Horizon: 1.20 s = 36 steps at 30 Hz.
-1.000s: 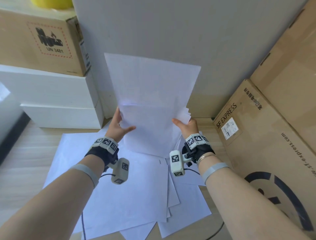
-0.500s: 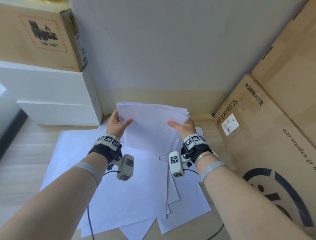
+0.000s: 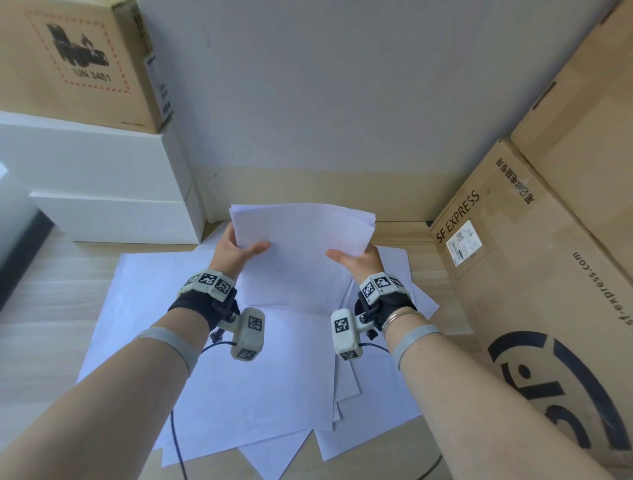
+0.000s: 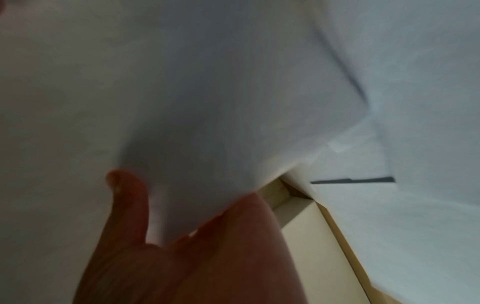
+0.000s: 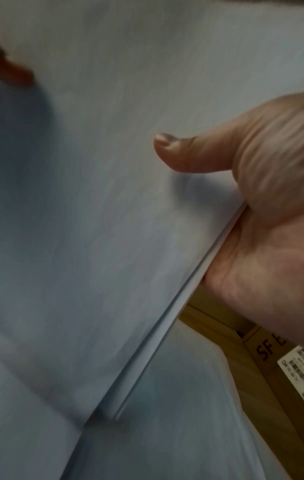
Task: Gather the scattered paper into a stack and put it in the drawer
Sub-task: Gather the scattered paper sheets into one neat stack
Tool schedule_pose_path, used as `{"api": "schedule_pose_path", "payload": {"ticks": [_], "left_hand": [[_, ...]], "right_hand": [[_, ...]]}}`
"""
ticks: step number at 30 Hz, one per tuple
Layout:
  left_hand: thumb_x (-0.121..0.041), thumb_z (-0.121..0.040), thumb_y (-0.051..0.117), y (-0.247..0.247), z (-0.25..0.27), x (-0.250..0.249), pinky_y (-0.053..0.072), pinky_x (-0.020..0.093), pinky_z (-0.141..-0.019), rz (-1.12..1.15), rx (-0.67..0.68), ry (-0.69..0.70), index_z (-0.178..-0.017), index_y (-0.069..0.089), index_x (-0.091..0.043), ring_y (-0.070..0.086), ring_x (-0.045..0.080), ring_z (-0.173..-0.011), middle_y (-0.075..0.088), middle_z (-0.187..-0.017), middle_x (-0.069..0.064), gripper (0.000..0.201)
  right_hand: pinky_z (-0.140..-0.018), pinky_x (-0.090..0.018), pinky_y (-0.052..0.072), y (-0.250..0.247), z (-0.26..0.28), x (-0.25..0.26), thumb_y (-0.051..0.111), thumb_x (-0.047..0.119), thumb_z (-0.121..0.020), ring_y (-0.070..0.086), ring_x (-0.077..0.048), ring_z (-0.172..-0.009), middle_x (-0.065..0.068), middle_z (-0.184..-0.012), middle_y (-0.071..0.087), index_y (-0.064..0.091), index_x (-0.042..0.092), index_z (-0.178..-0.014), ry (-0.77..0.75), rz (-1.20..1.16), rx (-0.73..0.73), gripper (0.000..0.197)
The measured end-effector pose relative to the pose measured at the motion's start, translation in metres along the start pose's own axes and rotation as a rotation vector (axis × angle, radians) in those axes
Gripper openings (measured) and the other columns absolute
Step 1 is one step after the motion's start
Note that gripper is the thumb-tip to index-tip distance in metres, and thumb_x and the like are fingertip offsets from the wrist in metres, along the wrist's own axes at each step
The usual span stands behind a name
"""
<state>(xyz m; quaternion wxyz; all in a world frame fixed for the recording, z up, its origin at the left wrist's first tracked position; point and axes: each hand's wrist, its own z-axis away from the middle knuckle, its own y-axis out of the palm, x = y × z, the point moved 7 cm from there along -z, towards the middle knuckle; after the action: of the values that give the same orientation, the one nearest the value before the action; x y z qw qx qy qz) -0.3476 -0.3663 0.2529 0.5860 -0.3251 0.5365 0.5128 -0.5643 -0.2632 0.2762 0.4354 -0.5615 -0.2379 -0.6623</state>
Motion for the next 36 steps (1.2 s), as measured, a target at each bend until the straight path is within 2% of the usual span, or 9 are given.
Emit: {"api": "schedule_pose_path", "payload": {"ticks": [3,6,12,15,17,24,30,33,36], "left_hand": [[-0.024,-0.042,0.083,-0.006,0.002,0.044,0.039,0.045,-0.107,-0.203,0.063,-0.208,-0.101,0.062,-0.015,0.057,0.029,-0.115,0.066,-0.107,0.008,0.063],[-0.011,-0.071,0.077,-0.011,0.007,0.066,0.038,0.040,-0.106,-0.377,0.016,-0.278,-0.121,0.058,-0.003,0.055,0.030,-0.118,0.062,-0.122,0.013,0.053],[-0.017,-0.089,0.058,-0.002,0.011,0.057,0.031,0.026,-0.073,-0.518,-0.141,-0.133,-0.109,0.060,0.005,0.047,0.021,-0.085,0.054,-0.093,0.011,0.030],[-0.017,-0.090,0.056,-0.001,0.005,0.041,0.032,0.024,-0.074,-0.492,-0.162,-0.067,-0.109,0.061,0.003,0.048,0.021,-0.086,0.055,-0.094,0.010,0.029],[-0.019,-0.090,0.056,-0.005,0.002,0.031,0.032,0.024,-0.074,-0.517,-0.153,-0.029,-0.110,0.062,0.001,0.049,0.021,-0.087,0.056,-0.096,0.010,0.029],[-0.013,-0.091,0.054,-0.063,0.013,0.041,0.036,0.028,-0.074,-0.599,-0.196,-0.084,-0.110,0.062,0.002,0.051,0.022,-0.086,0.056,-0.094,0.011,0.026],[-0.009,-0.090,0.054,-0.138,0.044,0.073,0.034,0.027,-0.076,-0.559,-0.307,-0.229,-0.117,0.059,0.003,0.050,0.019,-0.090,0.055,-0.099,0.008,0.029],[-0.008,-0.090,0.054,-0.174,0.057,0.086,0.034,0.027,-0.075,-0.552,-0.343,-0.282,-0.118,0.058,0.005,0.049,0.019,-0.089,0.060,-0.102,0.017,0.031],[-0.009,-0.090,0.056,-0.199,0.070,0.097,0.034,0.028,-0.075,-0.564,-0.362,-0.335,-0.118,0.058,0.005,0.049,0.021,-0.087,0.061,-0.117,0.029,0.031]], "right_hand": [[-0.069,-0.017,0.049,0.008,0.001,-0.027,0.076,0.002,-0.074,0.059,-0.017,-0.083,-0.007,-0.093,0.063,0.065,0.005,-0.099,0.083,0.032,0.023,0.028],[-0.084,-0.026,0.046,0.017,0.002,-0.052,0.076,0.003,-0.074,0.058,-0.016,-0.088,-0.008,-0.096,0.064,0.064,0.006,-0.099,0.156,0.054,0.046,0.028],[-0.063,-0.018,0.047,0.018,-0.003,-0.067,0.074,-0.001,-0.075,0.057,-0.017,-0.086,-0.014,-0.096,0.065,0.064,0.008,-0.077,0.180,0.006,-0.063,0.013],[-0.066,-0.021,0.047,0.020,-0.012,-0.055,0.073,-0.001,-0.076,0.059,-0.017,-0.086,-0.016,-0.100,0.066,0.064,-0.007,-0.104,0.119,-0.021,-0.092,0.030],[-0.065,-0.019,0.048,0.025,-0.018,-0.045,0.072,0.000,-0.077,0.059,-0.017,-0.086,-0.010,-0.095,0.064,0.064,-0.008,-0.107,0.090,0.006,-0.057,0.032],[-0.092,-0.034,0.051,0.076,-0.024,-0.051,0.075,0.009,-0.075,0.066,-0.024,-0.095,-0.013,-0.107,0.070,0.066,0.006,-0.107,0.007,0.283,0.157,0.033],[-0.067,-0.020,0.052,0.110,-0.010,-0.102,0.057,0.014,-0.089,0.060,-0.013,-0.063,-0.007,-0.086,0.064,0.064,0.012,-0.095,0.092,0.460,0.298,0.009],[-0.080,-0.023,0.046,0.121,0.004,-0.126,0.065,0.010,-0.083,0.060,-0.015,-0.080,-0.004,-0.087,0.065,0.068,0.014,-0.097,0.089,0.679,0.408,0.015],[-0.097,-0.026,0.046,0.135,0.016,-0.140,0.075,0.007,-0.074,0.062,-0.018,-0.105,-0.007,-0.112,0.067,0.065,0.013,-0.110,0.059,0.809,0.495,0.038]]}}
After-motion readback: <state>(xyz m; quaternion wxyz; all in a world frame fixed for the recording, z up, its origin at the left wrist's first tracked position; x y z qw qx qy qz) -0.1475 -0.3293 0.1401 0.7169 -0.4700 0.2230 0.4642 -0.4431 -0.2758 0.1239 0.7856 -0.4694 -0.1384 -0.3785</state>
